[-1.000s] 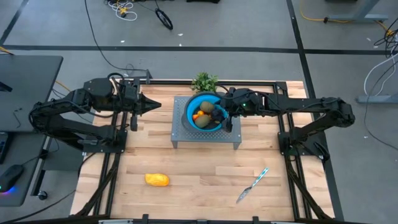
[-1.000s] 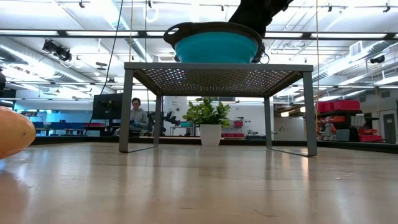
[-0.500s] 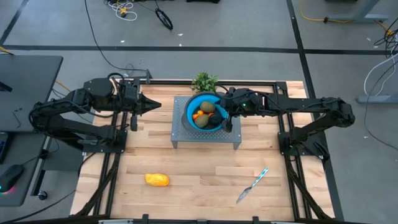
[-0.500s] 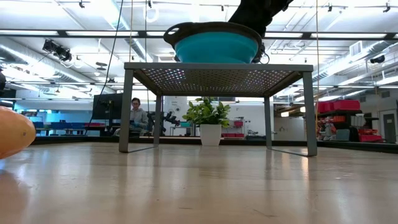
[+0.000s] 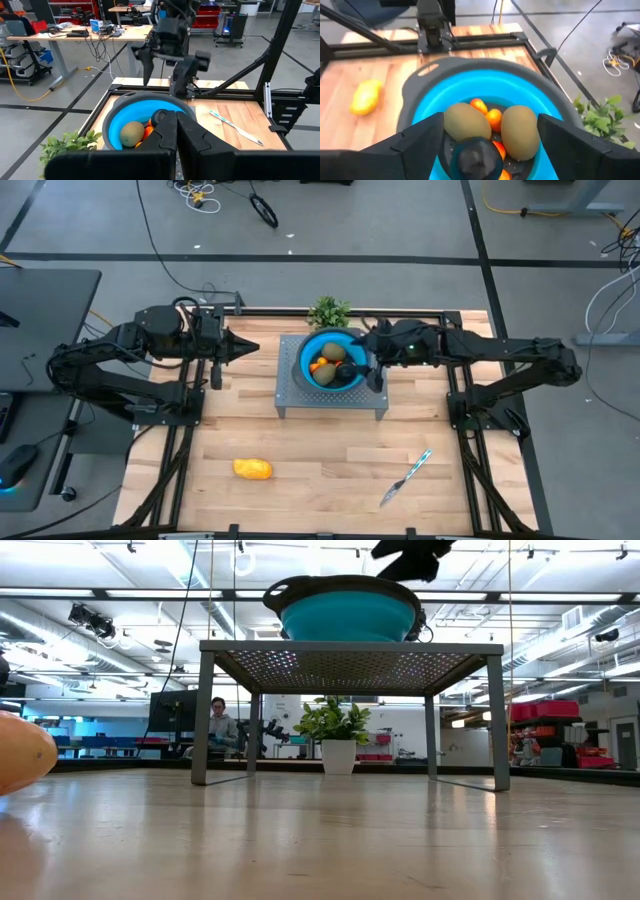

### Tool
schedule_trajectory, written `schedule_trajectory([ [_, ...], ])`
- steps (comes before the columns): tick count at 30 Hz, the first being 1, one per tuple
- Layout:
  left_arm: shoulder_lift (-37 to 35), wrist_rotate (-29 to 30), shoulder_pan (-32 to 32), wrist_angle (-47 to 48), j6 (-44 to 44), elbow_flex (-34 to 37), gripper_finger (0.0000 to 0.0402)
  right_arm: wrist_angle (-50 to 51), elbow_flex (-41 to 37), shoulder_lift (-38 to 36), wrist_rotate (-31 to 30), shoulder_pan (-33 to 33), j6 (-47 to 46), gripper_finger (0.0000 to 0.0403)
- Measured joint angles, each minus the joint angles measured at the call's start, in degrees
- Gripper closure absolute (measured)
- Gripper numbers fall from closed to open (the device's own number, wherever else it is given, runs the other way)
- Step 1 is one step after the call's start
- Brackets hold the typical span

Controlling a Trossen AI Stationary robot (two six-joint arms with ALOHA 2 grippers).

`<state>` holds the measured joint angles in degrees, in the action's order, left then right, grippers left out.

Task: Pick & Place Fruit
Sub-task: Put the mango into the strainer bowl on the shelf

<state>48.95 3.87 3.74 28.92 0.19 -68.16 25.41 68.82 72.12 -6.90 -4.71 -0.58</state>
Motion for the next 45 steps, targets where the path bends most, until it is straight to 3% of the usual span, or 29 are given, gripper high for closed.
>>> schedule_trajectory([
  [17,0.0,1.58,0.01,-0.02,0.04,0.0,0.0397,0.09,0.0,-2.65,-0.02,-0.02,1.0,0.013],
  [34,0.0,2.7,-0.01,-0.04,-0.35,0.0,0.0397,-2.47,0.0,-3.75,2.76,3.78,3.67,0.0315],
  [45,0.0,2.77,-0.01,-0.04,-0.39,0.0,0.0397,-3.61,0.0,-5.34,2.62,4.07,4.54,0.0379],
])
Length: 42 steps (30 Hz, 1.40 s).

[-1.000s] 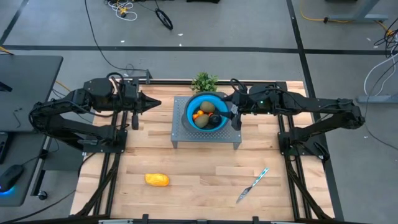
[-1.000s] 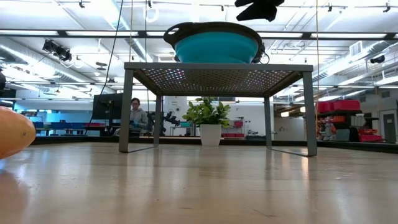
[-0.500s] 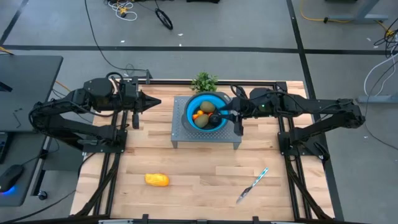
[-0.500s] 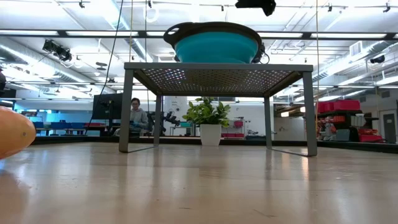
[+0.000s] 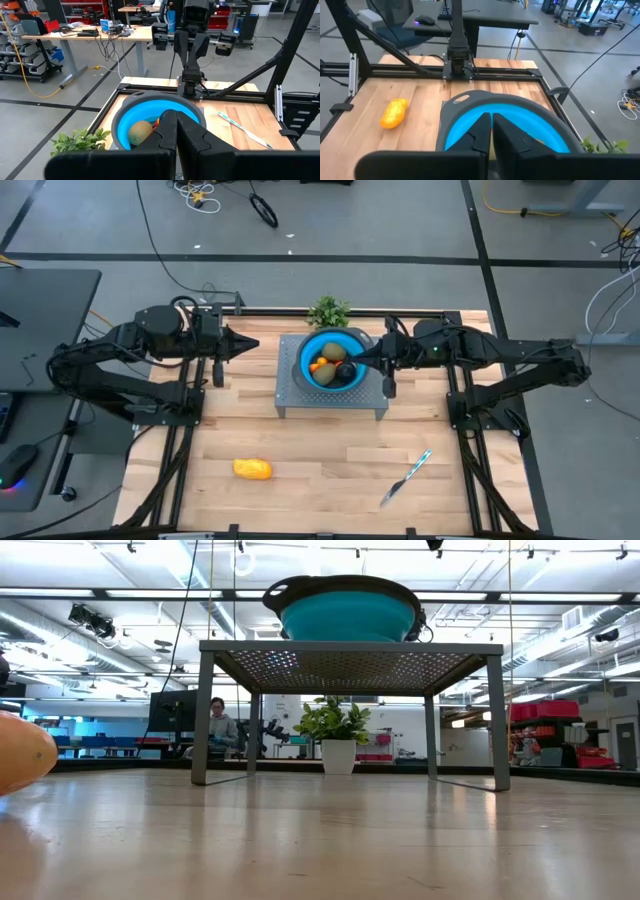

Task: Pick & Place Fruit
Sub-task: Put the mango into the strainer bowl on the shelf

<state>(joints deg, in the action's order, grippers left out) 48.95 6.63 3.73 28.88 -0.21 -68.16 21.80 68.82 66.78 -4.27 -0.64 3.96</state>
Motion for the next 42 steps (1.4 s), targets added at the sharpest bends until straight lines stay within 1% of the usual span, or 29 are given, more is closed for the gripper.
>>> schedule_trajectory([
  [6,0.0,0.0,0.02,0.0,0.0,0.0,0.0397,-0.24,0.0,-0.65,0.23,0.0,-0.01,0.0381],
  [11,0.0,0.0,0.01,0.0,-0.39,0.0,0.0397,-0.67,0.0,-2.51,4.19,-0.02,0.01,0.0384],
  [13,0.0,0.0,0.02,-0.02,-0.39,0.0,0.0397,-0.67,0.0,-3.42,4.9,0.01,0.01,0.039],
  [17,0.0,0.02,0.02,-0.02,-0.37,0.0,0.0397,-0.64,0.0,-5.72,4.94,0.05,0.01,0.0399],
  [31,0.0,-0.09,0.0,-0.02,-0.57,0.0,0.0397,1.48,0.0,-17.86,4.9,0.04,0.43,0.0401],
  [42,0.0,-0.22,0.0,-0.02,-0.44,0.0,0.0397,2.59,0.0,-23.56,4.87,0.04,1.18,0.0402],
])
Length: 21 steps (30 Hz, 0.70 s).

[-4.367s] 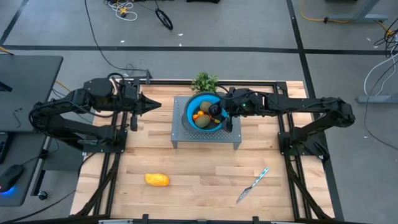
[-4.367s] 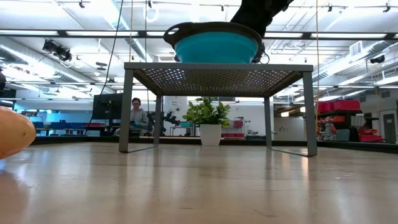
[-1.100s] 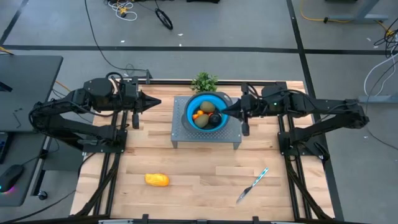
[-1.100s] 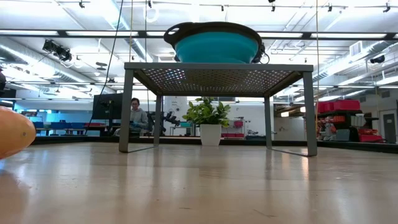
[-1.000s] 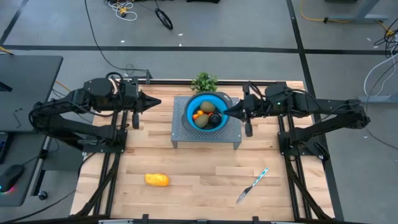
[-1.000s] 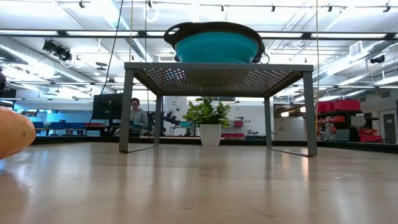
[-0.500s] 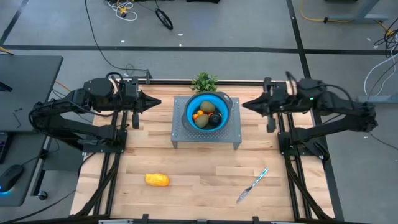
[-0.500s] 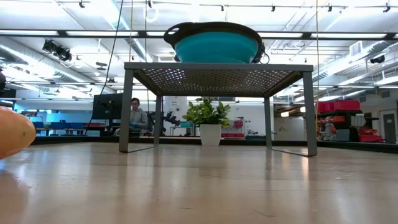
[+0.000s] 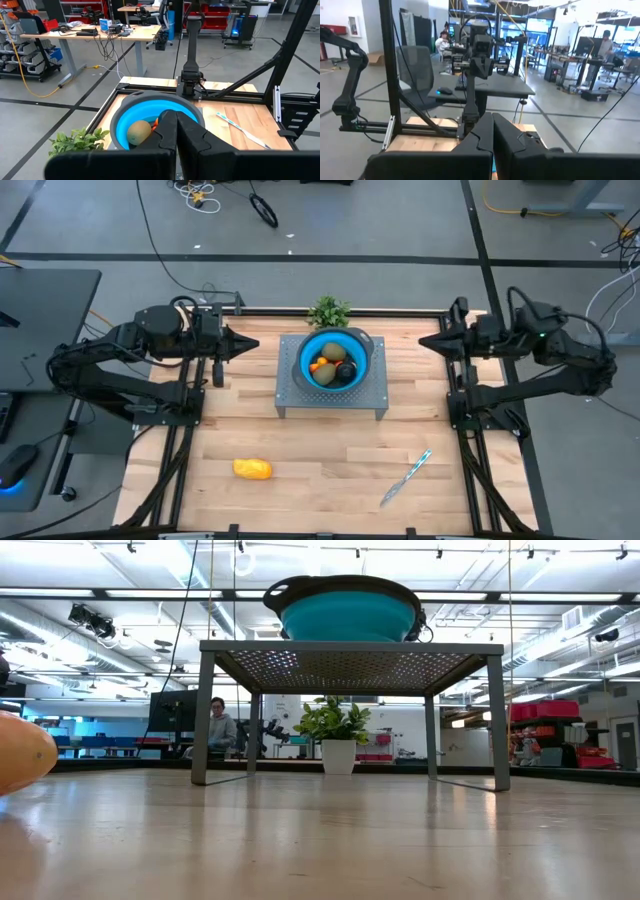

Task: Pick & Place Fruit
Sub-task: Put the mango into the strainer bowl on the shelf

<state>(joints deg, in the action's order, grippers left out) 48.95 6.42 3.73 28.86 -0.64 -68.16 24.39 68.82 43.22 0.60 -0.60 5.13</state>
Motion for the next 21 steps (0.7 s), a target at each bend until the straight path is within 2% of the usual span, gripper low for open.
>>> schedule_trajectory([
  [12,0.0,-0.25,0.02,0.0,0.58,0.0,0.0398,1.98,0.02,-4.46,-0.96,0.0,0.34,0.0403],
  [21,0.2,-7.29,0.0,0.0,-1.73,0.02,0.0399,2.0,0.02,-3.95,-0.98,0.0,1.8,0.0403],
])
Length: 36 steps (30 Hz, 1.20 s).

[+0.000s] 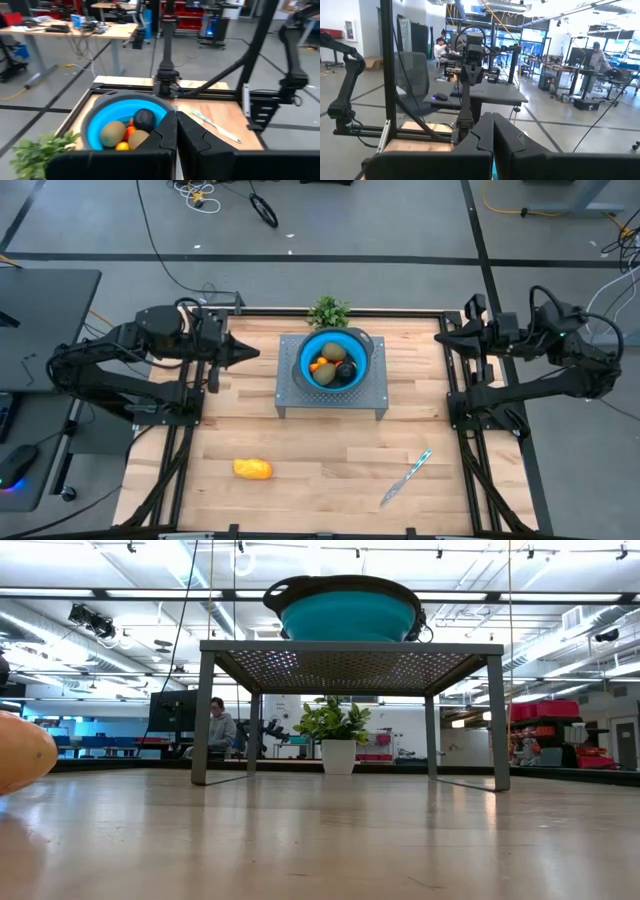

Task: Pick & Place Fruit
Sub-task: Put the mango into the strainer bowl on the shelf

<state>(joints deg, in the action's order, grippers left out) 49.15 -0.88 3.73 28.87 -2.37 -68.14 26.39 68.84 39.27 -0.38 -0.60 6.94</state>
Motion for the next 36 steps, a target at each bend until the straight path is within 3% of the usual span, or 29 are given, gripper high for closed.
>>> schedule_trajectory([
  [16,0.39,-0.04,-2.14,-0.25,-0.46,0.0,0.04,-0.02,0.0,0.02,-1.29,-0.02,0.02,0.0403],
  [25,4.04,1.34,-8.82,-6.67,-0.64,-0.01,0.0401,-0.5,0.0,0.02,-1.51,-0.02,0.02,0.0403],
  [36,7.19,6.38,-16.74,-7.68,-1.94,0.04,0.0401,-0.59,0.0,0.04,-1.49,0.0,0.02,0.0403],
])
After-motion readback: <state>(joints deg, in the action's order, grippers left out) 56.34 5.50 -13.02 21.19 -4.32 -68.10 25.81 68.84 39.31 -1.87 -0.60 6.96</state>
